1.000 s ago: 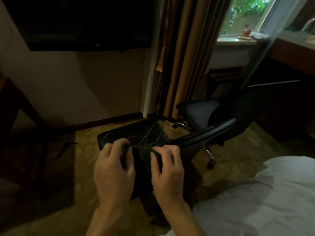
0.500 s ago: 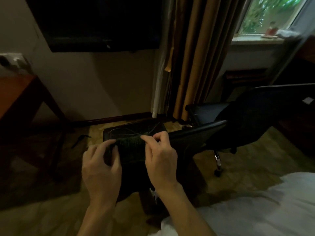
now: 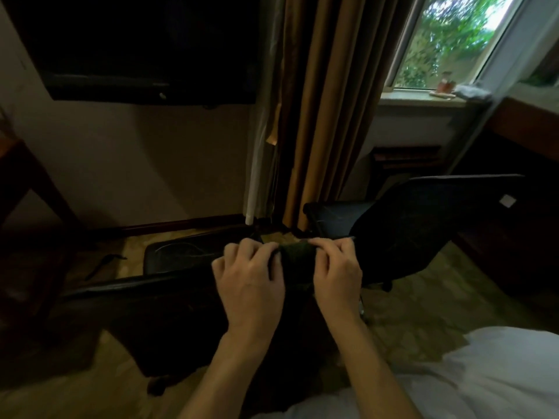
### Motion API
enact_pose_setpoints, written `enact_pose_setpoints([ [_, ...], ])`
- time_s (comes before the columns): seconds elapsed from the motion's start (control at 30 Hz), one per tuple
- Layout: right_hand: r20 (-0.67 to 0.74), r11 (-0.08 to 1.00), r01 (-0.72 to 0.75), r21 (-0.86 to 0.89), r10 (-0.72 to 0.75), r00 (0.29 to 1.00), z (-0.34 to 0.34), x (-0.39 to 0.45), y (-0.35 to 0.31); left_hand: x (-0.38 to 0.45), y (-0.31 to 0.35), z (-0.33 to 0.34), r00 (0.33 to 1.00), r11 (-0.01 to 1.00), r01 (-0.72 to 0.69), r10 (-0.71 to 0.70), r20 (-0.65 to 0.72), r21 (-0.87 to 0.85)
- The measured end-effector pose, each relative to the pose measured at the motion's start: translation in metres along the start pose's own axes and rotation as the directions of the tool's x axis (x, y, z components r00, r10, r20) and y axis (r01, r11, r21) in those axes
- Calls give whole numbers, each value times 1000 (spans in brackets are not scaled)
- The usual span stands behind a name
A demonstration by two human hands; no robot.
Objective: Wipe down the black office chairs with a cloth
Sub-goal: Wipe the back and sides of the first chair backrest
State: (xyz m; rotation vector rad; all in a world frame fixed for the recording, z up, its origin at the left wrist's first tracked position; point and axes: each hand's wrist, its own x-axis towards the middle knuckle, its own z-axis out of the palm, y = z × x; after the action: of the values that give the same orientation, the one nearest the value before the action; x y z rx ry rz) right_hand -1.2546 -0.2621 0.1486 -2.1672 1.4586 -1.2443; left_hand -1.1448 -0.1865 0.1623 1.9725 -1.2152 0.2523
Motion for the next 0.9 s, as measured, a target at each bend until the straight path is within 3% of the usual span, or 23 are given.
enact_pose_setpoints([
  [0.3,-26,983,-176,47,177,984,-6,28,49,7,48,38,997,996,-57,53,64,64],
  [0.47,49,961,-202,190,196,979,-6,16,34,0,35,27,999,997,-40,39,27,61],
  [0.7,45,962,-1,272,-11,999,19,-33,-31,-23,-35,-27,990,997,52,-44,-134,55],
  [0.9,66,951,128,281,-152,986,52,-76,-83,-42,-103,-75,979,994,107,-108,-174,-15],
])
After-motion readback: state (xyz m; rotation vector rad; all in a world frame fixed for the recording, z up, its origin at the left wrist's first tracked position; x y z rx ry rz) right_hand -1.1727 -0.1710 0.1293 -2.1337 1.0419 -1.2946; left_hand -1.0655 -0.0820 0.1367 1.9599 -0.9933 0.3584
